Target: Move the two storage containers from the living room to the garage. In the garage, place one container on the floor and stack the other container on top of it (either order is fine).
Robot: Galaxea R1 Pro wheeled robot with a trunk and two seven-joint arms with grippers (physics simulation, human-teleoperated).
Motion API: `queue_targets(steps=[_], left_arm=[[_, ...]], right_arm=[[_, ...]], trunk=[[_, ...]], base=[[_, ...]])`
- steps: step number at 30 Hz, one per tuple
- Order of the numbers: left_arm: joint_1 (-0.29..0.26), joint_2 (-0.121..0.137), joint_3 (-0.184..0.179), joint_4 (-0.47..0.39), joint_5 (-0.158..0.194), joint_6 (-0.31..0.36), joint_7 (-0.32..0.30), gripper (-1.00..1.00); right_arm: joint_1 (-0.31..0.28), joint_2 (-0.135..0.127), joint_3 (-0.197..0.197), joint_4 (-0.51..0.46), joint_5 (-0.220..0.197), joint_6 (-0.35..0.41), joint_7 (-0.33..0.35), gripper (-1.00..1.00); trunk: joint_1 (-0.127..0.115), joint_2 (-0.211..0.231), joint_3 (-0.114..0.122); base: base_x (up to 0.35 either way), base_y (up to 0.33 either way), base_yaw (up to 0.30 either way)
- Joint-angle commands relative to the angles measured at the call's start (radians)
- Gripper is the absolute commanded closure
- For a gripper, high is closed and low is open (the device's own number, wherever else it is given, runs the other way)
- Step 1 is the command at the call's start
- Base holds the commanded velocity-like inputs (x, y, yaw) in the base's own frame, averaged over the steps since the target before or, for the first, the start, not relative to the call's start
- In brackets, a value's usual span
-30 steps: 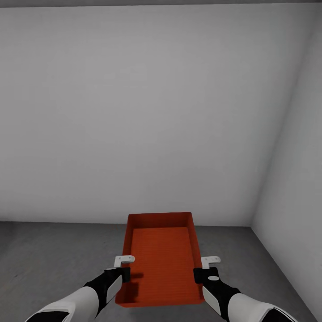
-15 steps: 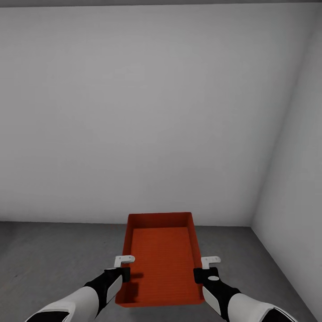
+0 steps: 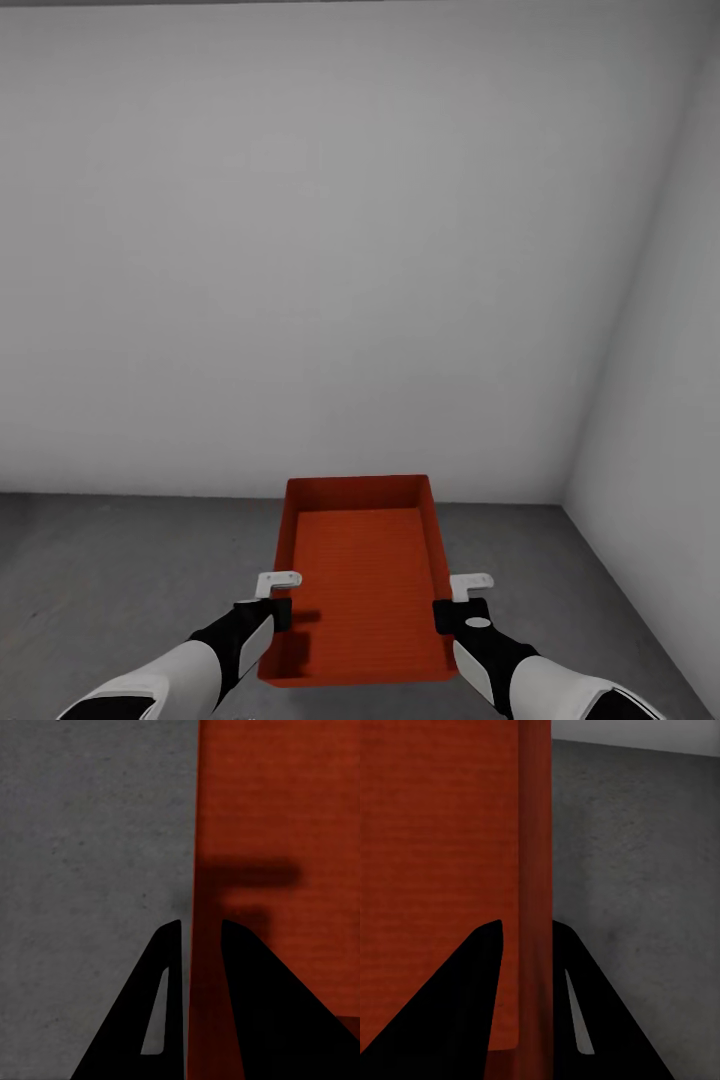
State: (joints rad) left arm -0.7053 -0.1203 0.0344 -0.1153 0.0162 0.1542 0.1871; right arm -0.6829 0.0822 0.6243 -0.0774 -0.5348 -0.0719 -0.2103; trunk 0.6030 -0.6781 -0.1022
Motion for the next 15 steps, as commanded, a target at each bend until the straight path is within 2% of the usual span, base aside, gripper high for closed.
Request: queue_targets(steps=[1, 15], left_arm=[[0.000, 0.016, -0.019, -0.006, -0.022, 0.007, 0.019, 1.00], [0.000, 0.016, -0.020, -0.005, -0.022, 0.007, 0.019, 1.00]], right_arm=[[-0.001, -0.001, -0.023, 0.031, -0.021, -0.006, -0.014, 1.00], [-0.001, 0.000, -0.023, 0.031, -0.021, -0.006, -0.014, 1.00]], trunk=[[0.004, -0.009, -0.006], [0.058, -0.107, -0.072]], base=[[0.000, 0.000, 0.000], [0.000, 0.000, 0.000]])
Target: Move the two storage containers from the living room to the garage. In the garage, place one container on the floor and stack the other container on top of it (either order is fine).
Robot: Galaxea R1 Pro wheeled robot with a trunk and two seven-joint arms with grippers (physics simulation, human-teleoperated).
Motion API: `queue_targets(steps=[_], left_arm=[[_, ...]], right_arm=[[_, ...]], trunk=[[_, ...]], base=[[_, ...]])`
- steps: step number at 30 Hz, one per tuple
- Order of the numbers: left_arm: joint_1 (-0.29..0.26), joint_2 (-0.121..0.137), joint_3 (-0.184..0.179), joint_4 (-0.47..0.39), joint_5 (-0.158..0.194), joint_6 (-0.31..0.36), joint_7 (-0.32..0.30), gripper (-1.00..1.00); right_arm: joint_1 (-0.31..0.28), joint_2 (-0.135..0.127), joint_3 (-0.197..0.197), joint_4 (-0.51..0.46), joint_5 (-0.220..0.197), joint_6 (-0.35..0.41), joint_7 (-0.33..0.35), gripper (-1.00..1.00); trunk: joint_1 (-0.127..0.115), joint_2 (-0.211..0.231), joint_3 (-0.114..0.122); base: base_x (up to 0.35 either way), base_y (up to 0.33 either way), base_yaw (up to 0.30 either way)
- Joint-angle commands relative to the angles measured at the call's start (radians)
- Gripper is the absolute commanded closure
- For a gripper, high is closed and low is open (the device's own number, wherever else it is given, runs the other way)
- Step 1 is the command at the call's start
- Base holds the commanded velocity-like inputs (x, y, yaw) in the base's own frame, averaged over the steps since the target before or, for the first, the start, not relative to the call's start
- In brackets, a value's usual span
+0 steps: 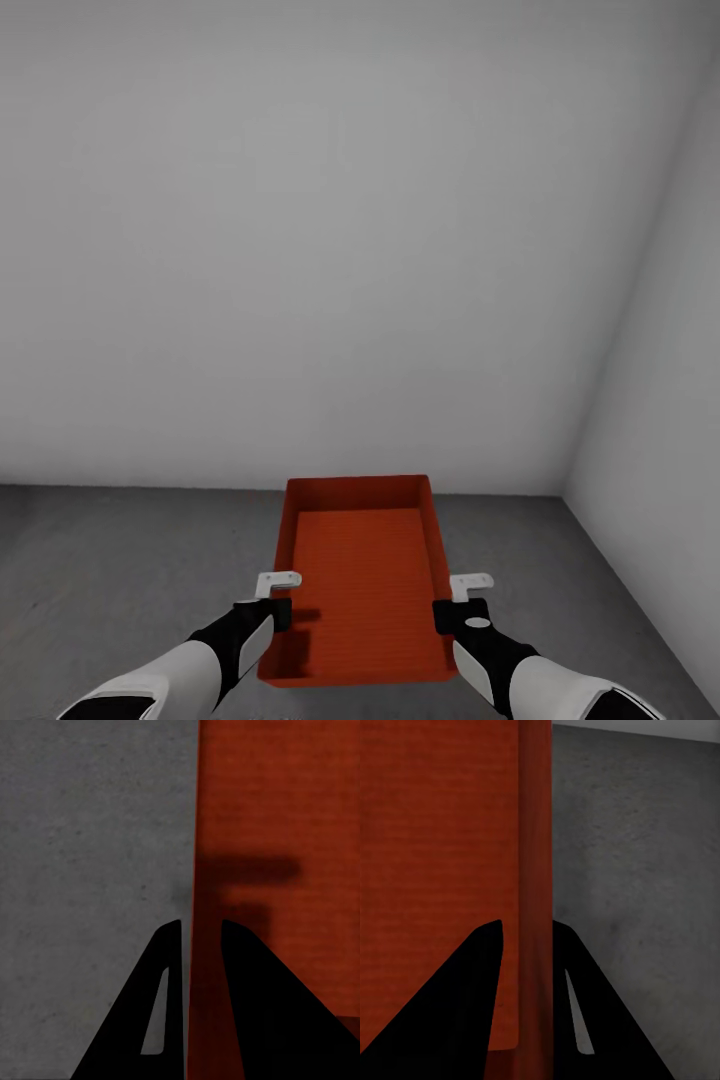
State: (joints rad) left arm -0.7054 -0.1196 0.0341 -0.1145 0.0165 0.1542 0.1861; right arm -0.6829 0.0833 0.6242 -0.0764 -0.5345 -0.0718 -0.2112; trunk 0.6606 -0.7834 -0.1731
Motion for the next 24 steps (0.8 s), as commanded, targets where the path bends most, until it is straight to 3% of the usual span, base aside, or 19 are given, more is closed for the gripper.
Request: queue_targets(steps=[1, 24], left_arm=[[0.000, 0.015, -0.020, -0.006, -0.022, 0.007, 0.020, 1.00], [0.000, 0.015, -0.019, -0.005, -0.023, 0.007, 0.021, 1.00]], right_arm=[[-0.001, -0.001, -0.023, 0.030, -0.021, -0.006, -0.012, 1.00], [-0.001, -0.002, -0.023, 0.030, -0.021, -0.006, -0.013, 1.00]], trunk=[[0.004, -0.009, -0.006], [0.092, -0.170, -0.116]], base=[[0.000, 0.000, 0.000], [0.000, 0.000, 0.000]])
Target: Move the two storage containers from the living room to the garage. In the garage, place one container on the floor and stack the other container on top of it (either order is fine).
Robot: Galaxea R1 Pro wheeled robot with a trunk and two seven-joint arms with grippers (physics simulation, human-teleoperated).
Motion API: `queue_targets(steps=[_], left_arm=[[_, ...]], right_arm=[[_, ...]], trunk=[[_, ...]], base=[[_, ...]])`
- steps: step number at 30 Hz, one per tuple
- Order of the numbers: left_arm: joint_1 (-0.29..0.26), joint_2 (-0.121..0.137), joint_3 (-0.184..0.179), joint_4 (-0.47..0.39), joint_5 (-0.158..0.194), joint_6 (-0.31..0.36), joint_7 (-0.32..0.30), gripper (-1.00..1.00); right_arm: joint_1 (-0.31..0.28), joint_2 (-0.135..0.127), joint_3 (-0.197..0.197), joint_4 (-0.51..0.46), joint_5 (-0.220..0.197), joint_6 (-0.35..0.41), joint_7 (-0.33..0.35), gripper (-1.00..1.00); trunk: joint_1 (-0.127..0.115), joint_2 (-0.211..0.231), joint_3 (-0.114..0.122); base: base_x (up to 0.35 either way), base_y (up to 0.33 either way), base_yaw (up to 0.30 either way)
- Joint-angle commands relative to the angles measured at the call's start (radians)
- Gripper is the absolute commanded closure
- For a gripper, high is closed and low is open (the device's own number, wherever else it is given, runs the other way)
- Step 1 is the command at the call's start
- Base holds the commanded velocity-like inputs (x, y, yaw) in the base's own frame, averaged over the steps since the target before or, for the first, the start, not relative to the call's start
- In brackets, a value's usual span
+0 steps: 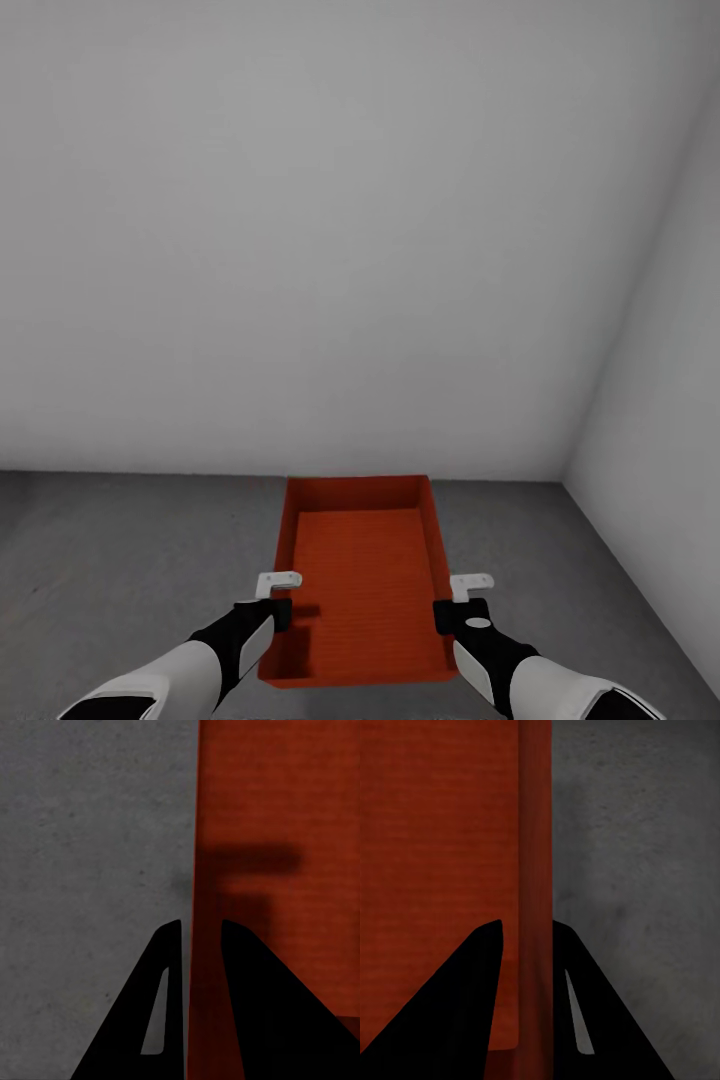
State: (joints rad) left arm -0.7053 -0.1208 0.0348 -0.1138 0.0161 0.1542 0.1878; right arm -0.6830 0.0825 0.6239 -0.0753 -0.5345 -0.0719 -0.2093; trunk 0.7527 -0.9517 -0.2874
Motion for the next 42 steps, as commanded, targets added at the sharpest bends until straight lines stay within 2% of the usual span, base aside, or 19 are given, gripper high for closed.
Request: queue_targets(steps=[1, 42], left_arm=[[0.000, 0.016, -0.020, -0.006, -0.022, 0.007, 0.019, 1.00], [0.000, 0.016, -0.021, -0.006, -0.022, 0.007, 0.019, 1.00]], right_arm=[[-0.001, -0.001, -0.023, 0.029, -0.021, -0.006, -0.015, 1.00], [-0.001, -0.001, -0.023, 0.029, -0.021, -0.006, -0.015, 1.00]], trunk=[[0.004, -0.008, -0.006], [0.161, -0.295, -0.201]], base=[[0.000, 0.000, 0.000], [0.000, 0.000, 0.000]])
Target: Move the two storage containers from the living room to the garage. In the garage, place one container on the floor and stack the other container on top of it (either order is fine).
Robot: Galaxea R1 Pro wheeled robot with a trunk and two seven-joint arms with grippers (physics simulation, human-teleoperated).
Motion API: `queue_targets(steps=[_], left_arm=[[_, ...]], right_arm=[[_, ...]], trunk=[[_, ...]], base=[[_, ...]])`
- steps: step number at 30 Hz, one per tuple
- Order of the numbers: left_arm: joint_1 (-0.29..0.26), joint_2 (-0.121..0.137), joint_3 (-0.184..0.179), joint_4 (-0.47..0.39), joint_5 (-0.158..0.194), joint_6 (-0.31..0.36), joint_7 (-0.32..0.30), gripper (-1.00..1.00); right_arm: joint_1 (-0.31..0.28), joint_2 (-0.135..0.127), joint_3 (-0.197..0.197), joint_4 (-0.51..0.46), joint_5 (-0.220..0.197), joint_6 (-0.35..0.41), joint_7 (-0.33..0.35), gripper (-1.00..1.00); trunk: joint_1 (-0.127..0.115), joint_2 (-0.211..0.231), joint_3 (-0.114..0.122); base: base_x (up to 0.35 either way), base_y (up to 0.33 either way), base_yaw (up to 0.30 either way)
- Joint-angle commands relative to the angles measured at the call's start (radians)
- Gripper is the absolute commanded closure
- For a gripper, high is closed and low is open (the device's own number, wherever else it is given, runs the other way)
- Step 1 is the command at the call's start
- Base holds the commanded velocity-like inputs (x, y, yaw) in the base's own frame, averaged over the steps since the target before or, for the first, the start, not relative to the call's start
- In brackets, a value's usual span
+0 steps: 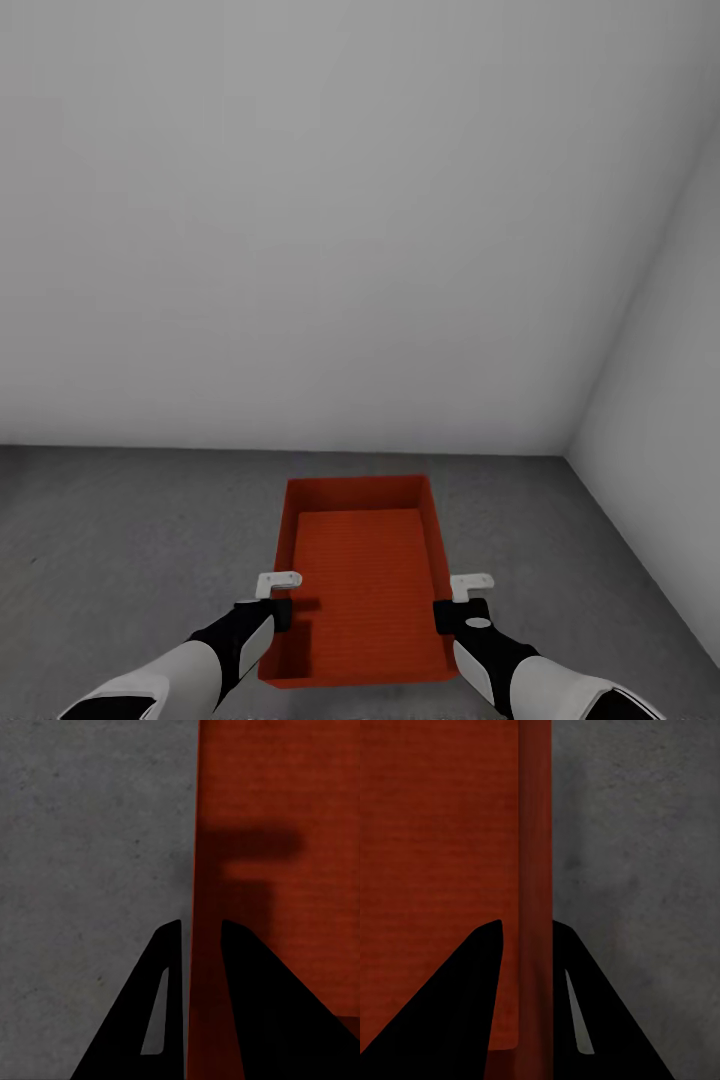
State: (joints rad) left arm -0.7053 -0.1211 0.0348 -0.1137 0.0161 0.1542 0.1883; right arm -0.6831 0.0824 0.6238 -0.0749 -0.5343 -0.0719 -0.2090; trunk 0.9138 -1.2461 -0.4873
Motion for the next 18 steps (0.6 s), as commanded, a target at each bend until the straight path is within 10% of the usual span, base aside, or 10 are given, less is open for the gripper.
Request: queue_targets(steps=[1, 18], left_arm=[[0.000, 0.017, -0.021, -0.006, -0.022, 0.007, 0.019, 1.00], [0.000, 0.017, -0.021, -0.006, -0.022, 0.008, 0.019, 1.00]], right_arm=[[-0.001, -0.001, -0.022, 0.029, -0.021, -0.006, -0.015, 1.00], [-0.001, -0.001, -0.022, 0.029, -0.021, -0.006, -0.015, 1.00]], trunk=[[0.004, -0.008, -0.006], [0.069, -0.127, -0.087]], base=[[0.000, 0.000, 0.000], [0.000, 0.000, 0.000]])
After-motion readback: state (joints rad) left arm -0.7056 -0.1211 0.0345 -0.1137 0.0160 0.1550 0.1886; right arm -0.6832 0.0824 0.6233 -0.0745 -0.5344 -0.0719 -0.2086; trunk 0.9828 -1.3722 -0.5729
